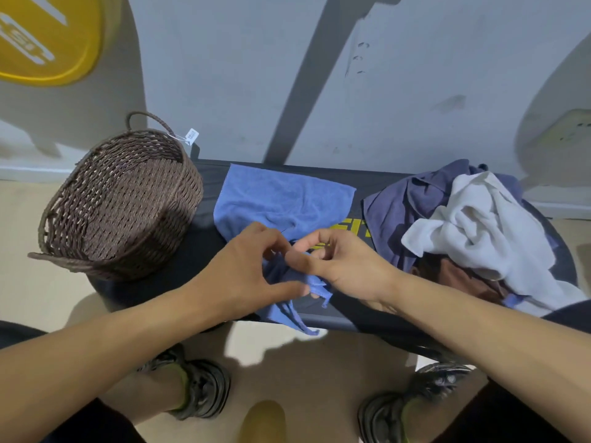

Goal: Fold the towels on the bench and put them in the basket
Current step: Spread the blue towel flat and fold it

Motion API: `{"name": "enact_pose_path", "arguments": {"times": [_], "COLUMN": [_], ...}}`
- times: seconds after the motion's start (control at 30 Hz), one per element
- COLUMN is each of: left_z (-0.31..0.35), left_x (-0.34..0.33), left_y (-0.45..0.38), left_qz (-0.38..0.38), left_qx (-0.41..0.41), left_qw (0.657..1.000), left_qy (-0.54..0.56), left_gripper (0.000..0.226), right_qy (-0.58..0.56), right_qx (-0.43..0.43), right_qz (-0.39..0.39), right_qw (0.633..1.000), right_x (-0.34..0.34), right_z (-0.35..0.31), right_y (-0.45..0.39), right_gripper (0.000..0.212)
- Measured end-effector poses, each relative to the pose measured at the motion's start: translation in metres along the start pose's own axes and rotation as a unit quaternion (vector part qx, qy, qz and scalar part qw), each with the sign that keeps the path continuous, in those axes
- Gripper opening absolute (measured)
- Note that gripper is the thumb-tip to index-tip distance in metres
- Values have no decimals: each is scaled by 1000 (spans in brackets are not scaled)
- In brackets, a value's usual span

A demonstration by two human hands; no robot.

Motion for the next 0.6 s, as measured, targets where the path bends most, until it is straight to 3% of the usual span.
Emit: {"name": "enact_pose_path", "arguments": {"times": [0.07, 0.13, 0.2, 0.27, 0.33, 0.47, 0.6], "left_z": [11, 17, 19, 18, 17, 16, 26], "left_x": [7, 8, 7, 7, 10, 13, 9], "left_y": [3, 3, 1, -1, -5, -8, -7], "left_qz": [35, 40, 30, 25, 19, 4, -22], "left_qx": [-27, -33, -32, -19, 0, 57, 32], "left_qw": [998, 994, 991, 989, 986, 953, 972], "left_qy": [42, 95, 130, 145, 163, 299, 230], "left_gripper": [39, 27, 11, 8, 12, 24, 31], "right_qy": [-52, -27, -7, -15, -10, -1, -48], "right_qx": [-7, 6, 29, 50, 70, 95, 98], "right_qz": [-26, -40, -29, -12, 9, 26, 13], "right_qw": [998, 999, 999, 999, 997, 995, 994], "right_x": [-4, 0, 9, 18, 27, 43, 40], "right_z": [-2, -9, -16, -22, -30, -37, -37], "right_y": [8, 16, 21, 26, 32, 35, 39], "right_gripper": [43, 47, 35, 6, 20, 38, 56]}}
Point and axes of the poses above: each hand's wrist, its own y-axis away from the middle knuckle, its own x-axis out of the back of the hand, z = x × y, the point moved 9 cm from there along -y, towards the middle knuckle, and after that the axes turned 12 degrees about y, right-handed, at the moved point
